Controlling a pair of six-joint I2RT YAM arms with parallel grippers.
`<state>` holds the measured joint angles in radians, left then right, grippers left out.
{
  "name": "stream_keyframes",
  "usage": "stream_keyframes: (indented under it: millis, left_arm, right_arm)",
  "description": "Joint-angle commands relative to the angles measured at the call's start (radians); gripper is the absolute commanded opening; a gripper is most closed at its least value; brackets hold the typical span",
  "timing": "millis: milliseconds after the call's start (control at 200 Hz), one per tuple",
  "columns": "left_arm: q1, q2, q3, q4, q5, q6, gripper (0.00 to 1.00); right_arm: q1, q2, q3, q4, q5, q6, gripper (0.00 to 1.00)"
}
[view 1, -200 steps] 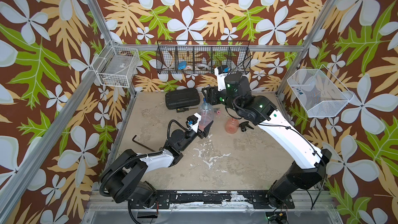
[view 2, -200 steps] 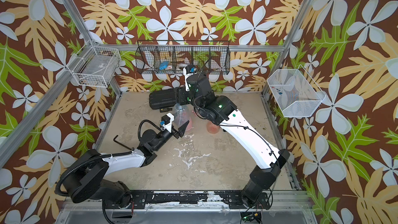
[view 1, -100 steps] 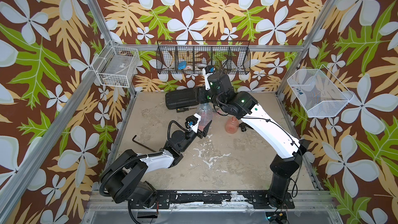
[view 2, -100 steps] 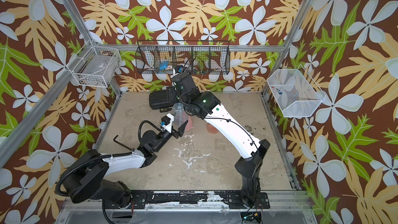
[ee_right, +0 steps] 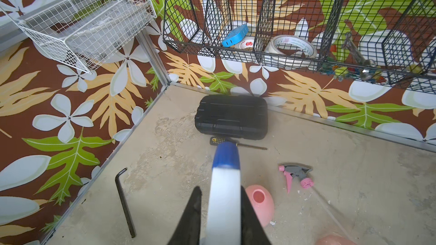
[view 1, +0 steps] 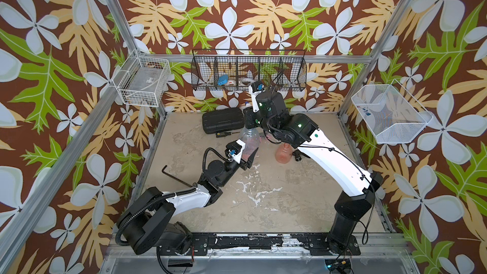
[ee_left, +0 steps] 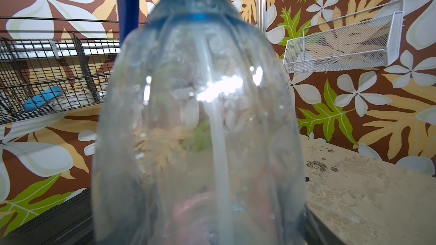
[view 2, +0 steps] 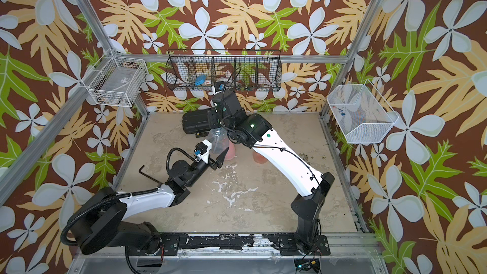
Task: Attach spray nozzles to spray bottles
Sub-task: Screw the spray nozzle on the spray bottle.
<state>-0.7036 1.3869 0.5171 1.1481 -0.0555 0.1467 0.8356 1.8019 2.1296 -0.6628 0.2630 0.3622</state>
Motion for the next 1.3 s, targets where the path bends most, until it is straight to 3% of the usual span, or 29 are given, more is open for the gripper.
stream_keyframes:
  millis: [0, 380, 776, 1291]
  left_arm:
    - [-0.002, -0.022, -0.002, 0.02, 0.036, -0.037, 0.63]
    - [0.0, -0.059, -0.047, 0.107, 0.338, -0.179, 0.64]
    - [0.016, -0.025, -0.066, 0.221, 0.442, -0.257, 0.63]
    - [0.045, 0.015, -0.042, 0.233, 0.505, -0.305, 0.6]
  right_arm:
    - [-0.001, -0.035, -0.037, 0.06, -0.014, -0.038, 0.0]
    - [0.0, -0.343, -0.554, 0.543, -0.189, -0.17, 0.0]
    - [-0.001, -0.421, -0.663, 0.612, -0.298, -0.214, 0.0]
    - [-0.018, -0.483, -0.763, 0.678, -0.421, -0.256, 0.0]
